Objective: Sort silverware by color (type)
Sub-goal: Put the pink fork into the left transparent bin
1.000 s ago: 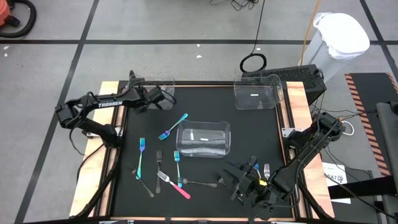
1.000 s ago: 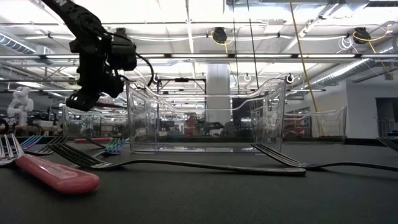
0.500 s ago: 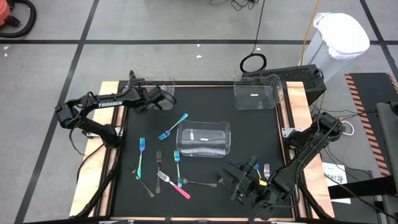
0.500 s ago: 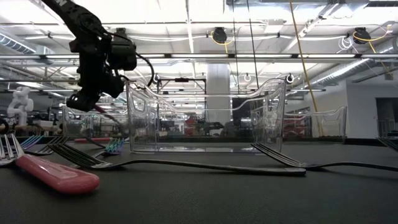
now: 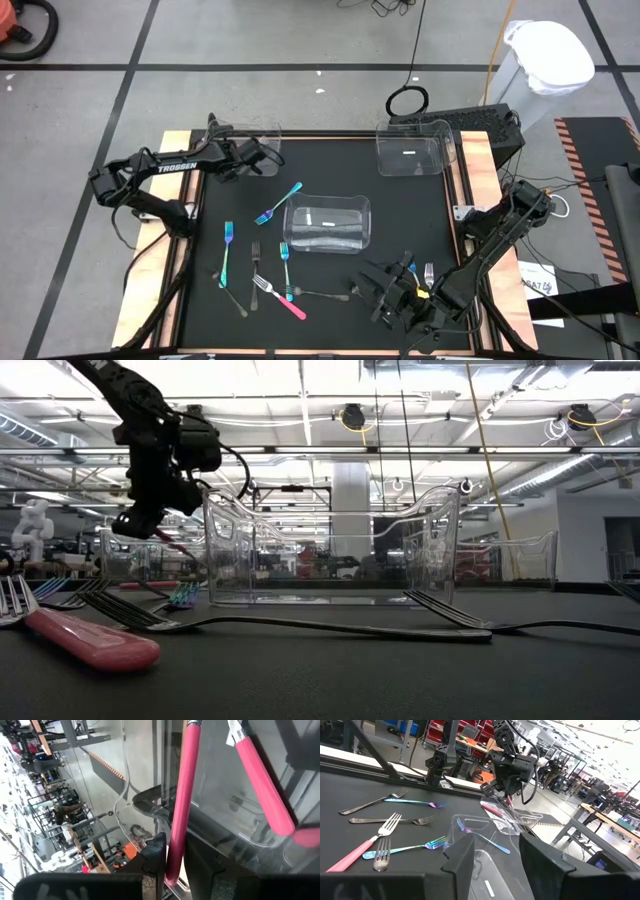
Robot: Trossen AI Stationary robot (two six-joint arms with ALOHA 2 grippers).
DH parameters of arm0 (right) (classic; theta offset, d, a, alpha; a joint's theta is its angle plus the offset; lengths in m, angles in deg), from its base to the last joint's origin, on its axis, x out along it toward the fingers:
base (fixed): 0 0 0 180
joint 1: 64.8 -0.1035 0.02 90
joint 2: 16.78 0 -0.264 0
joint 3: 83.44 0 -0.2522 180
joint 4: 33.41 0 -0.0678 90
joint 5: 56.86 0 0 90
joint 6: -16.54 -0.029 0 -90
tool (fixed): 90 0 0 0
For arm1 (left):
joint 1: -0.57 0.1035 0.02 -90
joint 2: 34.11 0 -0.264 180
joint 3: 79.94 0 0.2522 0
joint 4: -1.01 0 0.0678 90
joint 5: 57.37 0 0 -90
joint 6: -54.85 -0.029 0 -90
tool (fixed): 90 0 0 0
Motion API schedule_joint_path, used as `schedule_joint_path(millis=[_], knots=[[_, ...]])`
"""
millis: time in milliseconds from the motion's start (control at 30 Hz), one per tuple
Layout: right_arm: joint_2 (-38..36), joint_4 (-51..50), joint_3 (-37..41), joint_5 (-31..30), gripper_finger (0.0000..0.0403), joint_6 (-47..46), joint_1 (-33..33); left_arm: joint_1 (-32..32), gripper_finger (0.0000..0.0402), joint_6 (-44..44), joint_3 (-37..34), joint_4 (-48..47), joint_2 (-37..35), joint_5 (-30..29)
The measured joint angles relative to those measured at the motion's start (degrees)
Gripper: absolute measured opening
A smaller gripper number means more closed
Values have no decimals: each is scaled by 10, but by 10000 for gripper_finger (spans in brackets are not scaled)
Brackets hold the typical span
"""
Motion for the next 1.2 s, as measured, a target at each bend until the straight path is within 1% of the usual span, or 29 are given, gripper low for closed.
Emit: schedule_joint_path(millis=[67,133,333,433,500,667,733,833,900,1067,1200], knots=[[0,0,0,0,150,0,0,0,75,-2,0,5,0,0],[0,0,0,0,150,0,0,0,94,-1,0,12,0,10],[0,0,0,0,150,0,0,0,180,27,0,24,0,9],[0,0,0,0,150,0,0,-3,213,60,0,22,0,-30],[0,0,0,0,150,0,0,-11,226,73,0,14,0,-61],[0,0,0,0,150,0,0,-39,235,74,0,4,-1,-139],[0,0,0,0,150,0,0,-48,235,73,0,4,-1,-155],[0,0,0,-1,150,0,0,-61,235,80,2,4,-1,-155],[0,0,0,-1,150,0,0,-71,235,100,2,3,-2,-143],[0,0,0,0,150,0,0,-97,235,161,2,-12,-15,-70],[0,1,0,0,150,0,0,-116,235,233,3,-54,-31,-34]])
